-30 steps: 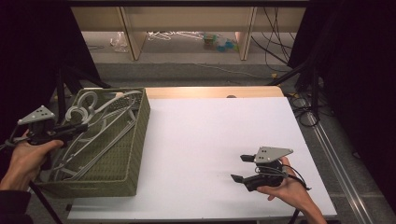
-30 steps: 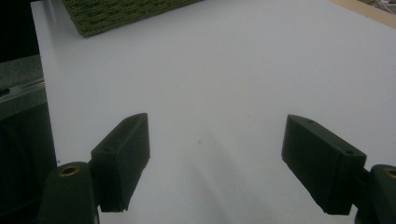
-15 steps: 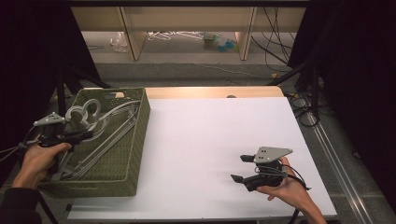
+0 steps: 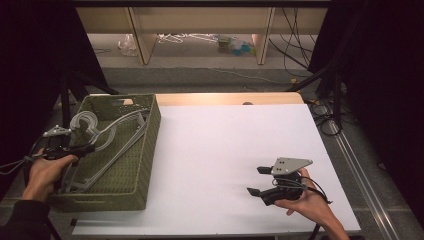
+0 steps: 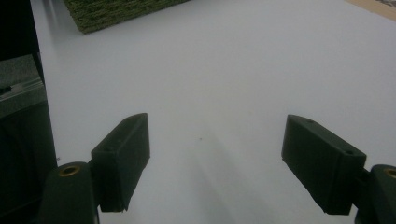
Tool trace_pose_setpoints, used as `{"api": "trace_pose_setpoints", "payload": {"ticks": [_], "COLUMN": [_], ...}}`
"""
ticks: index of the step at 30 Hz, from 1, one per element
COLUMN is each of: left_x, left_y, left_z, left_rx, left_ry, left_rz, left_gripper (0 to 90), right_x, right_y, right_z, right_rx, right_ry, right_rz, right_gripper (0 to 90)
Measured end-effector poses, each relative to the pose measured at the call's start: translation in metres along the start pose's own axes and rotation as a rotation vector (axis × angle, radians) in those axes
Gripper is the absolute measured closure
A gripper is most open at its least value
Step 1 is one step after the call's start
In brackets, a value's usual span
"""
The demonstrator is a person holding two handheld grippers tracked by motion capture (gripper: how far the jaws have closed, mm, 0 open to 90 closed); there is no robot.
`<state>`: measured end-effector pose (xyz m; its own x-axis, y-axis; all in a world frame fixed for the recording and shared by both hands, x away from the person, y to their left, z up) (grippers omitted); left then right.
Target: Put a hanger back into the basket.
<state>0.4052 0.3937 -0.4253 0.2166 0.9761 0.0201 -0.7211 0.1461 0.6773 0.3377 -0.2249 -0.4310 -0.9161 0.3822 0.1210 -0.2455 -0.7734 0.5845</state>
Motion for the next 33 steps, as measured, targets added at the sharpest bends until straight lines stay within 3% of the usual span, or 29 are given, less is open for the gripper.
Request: {"api": "trace_pose_setpoints", "payload": {"ticks": [1,2,3,4,5,7,11,13,14,19,21,23,25,33], "left_x": [-0.001,0.004,0.004,0.003,0.003,0.003,0.000,-0.002,-0.007,-0.019,-0.029,-0.032,-0.043,-0.068], "left_y": [-0.001,0.001,0.001,0.000,0.001,0.003,0.013,0.015,0.021,0.034,0.042,0.044,0.051,0.065], "left_z": [-0.001,-0.001,-0.001,-0.001,0.000,0.000,0.002,0.003,0.006,0.011,0.015,0.016,0.019,0.024], "left_rx": [-0.011,0.020,0.020,-0.018,-0.033,-0.044,-0.120,-0.138,-0.175,-0.224,-0.247,-0.257,-0.282,-0.320], "left_ry": [0.018,-0.025,-0.025,0.037,0.068,0.075,0.113,0.113,0.123,0.111,0.072,0.066,0.052,0.011], "left_rz": [0.016,0.032,0.032,0.041,0.043,0.040,0.075,0.069,0.060,0.033,0.020,0.017,-0.015,-0.066], "left_gripper": [76.7,76.5,76.4,76.5,75.7,74.2,64.1,56.5,53.9,45.1,43.4,41.5,40.0,34.6], "right_x": [0.000,0.000,0.000,0.000,0.000,0.000,0.000,0.000,0.000,0.000,0.000,0.000,-0.001,0.000], "right_y": [0.000,0.000,0.000,0.000,0.000,0.000,0.000,0.000,0.000,-0.001,-0.002,-0.002,-0.002,-0.003], "right_z": [0.000,0.000,0.000,0.000,0.000,0.000,0.000,0.000,0.000,-0.001,-0.001,-0.001,-0.001,-0.001], "right_rx": [-0.001,-0.002,-0.001,-0.001,-0.002,-0.002,-0.005,-0.005,-0.006,-0.002,-0.011,-0.010,-0.008,-0.012], "right_ry": [-0.002,-0.005,-0.004,-0.002,-0.003,-0.003,-0.002,-0.001,-0.005,-0.006,-0.009,-0.015,-0.018,-0.019], "right_rz": [-0.003,0.000,0.000,-0.002,-0.002,-0.003,-0.005,-0.004,-0.003,-0.008,-0.012,-0.014,-0.020,-0.018], "right_gripper": [24.5,24.5,24.5,24.5,24.5,24.5,24.5,24.5,24.5,24.4,24.1,24.1,23.8,23.2]}}
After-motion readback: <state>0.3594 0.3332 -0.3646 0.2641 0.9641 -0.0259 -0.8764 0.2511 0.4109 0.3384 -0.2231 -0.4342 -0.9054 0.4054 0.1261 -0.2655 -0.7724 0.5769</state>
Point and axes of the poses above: each handheld gripper's, and its own axes: y roughly backward along the jaws, z roughly out of its top, x roughly to its left, the point moved 1 cm from there along -y, roughly forward along the jaws, and after that the axes turned 9 degrees about z, right-handed, at the moved point
